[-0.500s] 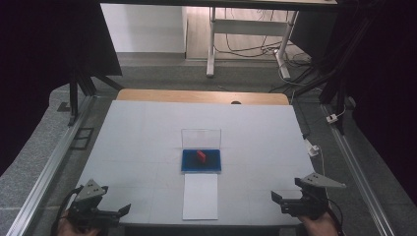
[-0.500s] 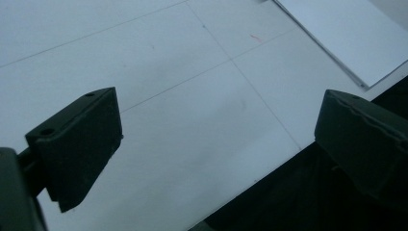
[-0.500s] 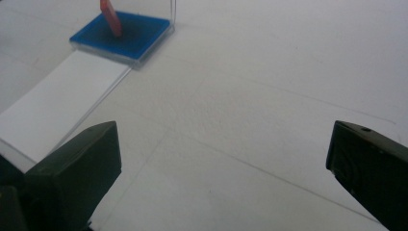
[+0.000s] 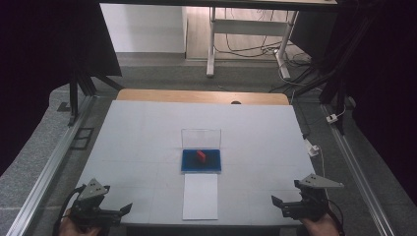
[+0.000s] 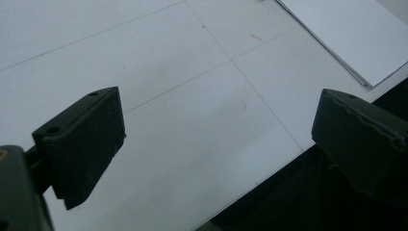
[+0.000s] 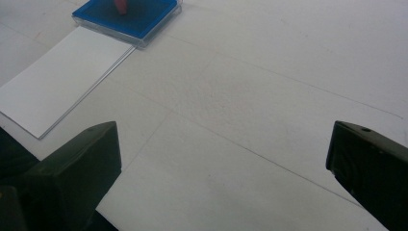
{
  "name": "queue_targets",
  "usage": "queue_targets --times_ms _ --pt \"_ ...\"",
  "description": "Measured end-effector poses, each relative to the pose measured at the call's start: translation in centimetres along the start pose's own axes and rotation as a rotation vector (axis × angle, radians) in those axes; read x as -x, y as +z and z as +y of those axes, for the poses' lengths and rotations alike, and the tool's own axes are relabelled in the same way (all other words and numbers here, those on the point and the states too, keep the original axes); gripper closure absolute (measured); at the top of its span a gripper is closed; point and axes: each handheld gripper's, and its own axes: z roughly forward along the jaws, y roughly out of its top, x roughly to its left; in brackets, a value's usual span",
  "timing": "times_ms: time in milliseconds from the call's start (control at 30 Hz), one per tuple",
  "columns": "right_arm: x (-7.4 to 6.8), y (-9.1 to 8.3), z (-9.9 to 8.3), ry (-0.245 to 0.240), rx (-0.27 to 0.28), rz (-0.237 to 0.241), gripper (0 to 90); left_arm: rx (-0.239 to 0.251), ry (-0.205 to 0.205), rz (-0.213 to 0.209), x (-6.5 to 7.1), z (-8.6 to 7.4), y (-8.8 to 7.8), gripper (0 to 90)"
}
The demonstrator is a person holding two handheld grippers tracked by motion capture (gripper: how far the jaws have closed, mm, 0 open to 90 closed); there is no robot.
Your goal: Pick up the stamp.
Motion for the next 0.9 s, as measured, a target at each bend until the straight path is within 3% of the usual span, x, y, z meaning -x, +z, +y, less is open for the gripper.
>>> queue_targets --times_ms 167,367,533,700,900 --pt "0.0 0.0 0.0 -0.001 -0.002 0.009 0.0 0.008 -0.027 -0.011 -0.3 0.0 -0.1 4.2" --pt "-0.2 0.0 0.0 -0.021 -0.007 0.002 0.0 -0.017 -0.016 -0.014 -0.2 0.1 0.1 5.9" --pt "-0.3 0.0 0.0 -0.026 -0.009 0.004 0.0 -0.005 -0.022 -0.029 -0.3 0.3 0.1 4.3" --pt "-0.3 0.1 0.0 -0.031 -0.022 0.006 0.0 0.036 0.008 -0.026 0.2 0.8 -0.3 2.8" --pt "-0.4 0.2 0.1 -0.040 -0.029 0.013 0.0 0.033 0.038 -0.087 1.0 1.6 0.6 1.3"
